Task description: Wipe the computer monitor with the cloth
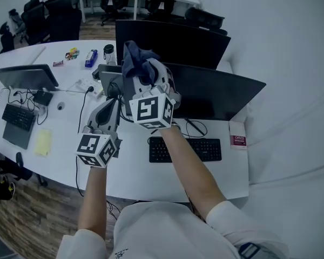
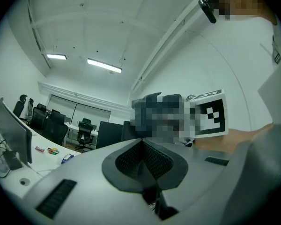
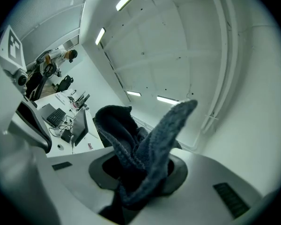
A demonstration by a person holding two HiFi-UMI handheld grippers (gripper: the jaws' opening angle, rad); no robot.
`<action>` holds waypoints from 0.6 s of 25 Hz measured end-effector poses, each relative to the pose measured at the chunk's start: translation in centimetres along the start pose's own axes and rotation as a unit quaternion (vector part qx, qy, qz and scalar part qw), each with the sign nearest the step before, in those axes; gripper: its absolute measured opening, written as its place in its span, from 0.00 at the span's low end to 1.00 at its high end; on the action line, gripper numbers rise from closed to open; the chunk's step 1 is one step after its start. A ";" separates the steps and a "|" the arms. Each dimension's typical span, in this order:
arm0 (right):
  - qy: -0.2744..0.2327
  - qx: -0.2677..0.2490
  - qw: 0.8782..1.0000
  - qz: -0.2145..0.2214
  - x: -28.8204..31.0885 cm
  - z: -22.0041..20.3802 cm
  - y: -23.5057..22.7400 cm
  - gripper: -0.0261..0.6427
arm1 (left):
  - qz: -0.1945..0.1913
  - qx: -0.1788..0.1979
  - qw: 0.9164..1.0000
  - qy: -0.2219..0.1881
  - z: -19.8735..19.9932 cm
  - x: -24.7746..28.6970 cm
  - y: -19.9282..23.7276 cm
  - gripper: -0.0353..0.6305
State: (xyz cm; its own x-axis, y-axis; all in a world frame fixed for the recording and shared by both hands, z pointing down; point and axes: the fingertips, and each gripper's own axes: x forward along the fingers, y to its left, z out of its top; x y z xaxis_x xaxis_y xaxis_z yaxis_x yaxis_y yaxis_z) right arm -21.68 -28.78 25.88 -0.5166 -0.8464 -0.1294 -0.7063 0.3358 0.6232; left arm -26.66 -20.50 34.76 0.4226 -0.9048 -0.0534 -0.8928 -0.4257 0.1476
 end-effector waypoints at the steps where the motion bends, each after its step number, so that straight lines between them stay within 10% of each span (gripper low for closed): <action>1: -0.001 0.004 1.000 -0.003 -0.6 -0.2 -0.6 0.19 | -0.002 0.001 1.000 0.000 0.0 0.2 -0.5 0.06; 15: 0.020 0.149 0.989 -0.010 -15.0 -8.6 -6.3 0.19 | -0.048 -0.008 0.999 0.023 -2.4 3.2 -8.7 0.06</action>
State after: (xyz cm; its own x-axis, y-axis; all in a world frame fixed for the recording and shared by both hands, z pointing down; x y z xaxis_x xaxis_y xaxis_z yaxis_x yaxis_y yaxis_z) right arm -5.32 -21.78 30.48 -0.4861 -0.8677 -0.1042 -0.8300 0.4211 0.3658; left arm -17.16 -19.66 35.64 0.5130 -0.8581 -0.0232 -0.8453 -0.5097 0.1602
